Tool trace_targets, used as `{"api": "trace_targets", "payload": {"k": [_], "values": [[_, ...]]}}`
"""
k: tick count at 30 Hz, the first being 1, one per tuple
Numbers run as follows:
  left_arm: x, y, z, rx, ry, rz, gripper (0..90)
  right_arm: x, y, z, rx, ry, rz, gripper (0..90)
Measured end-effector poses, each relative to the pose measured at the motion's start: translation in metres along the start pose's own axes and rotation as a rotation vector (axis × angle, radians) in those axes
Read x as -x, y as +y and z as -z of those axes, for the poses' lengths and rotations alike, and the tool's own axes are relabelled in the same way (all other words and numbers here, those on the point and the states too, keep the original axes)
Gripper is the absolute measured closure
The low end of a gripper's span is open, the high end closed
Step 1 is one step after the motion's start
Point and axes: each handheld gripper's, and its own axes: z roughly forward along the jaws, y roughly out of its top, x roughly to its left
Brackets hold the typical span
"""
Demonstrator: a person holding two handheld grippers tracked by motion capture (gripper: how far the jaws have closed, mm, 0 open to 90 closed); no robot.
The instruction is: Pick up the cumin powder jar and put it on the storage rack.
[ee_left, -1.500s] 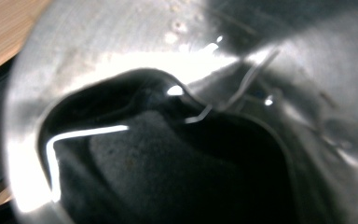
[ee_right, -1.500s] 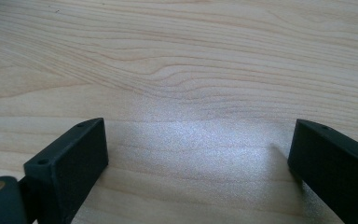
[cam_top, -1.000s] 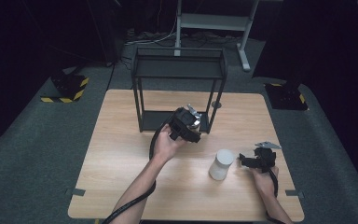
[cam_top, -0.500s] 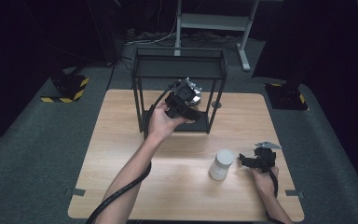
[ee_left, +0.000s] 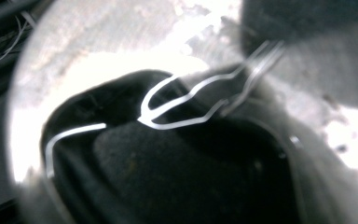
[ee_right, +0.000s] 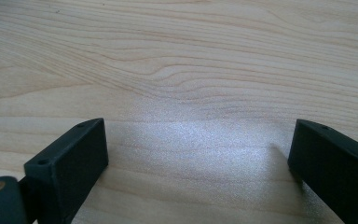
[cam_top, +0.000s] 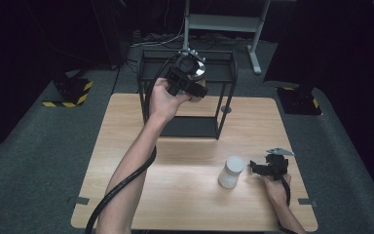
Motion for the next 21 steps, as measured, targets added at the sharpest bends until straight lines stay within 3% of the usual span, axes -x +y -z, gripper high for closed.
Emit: {"api": "trace_targets", "payload": {"k": [13,21], "values": [[-0.012,0.040,-0.007,-0.015,0.082,0.055,30.6,-0.001,0.000,0.000,-0.003,-0.001,0.003,3.7],[-0.023,0.045,-0.025,-0.029,0.104,0.121,30.6,0.000,0.000,0.000,-0.003,0.001,0.004,3.6]]}}
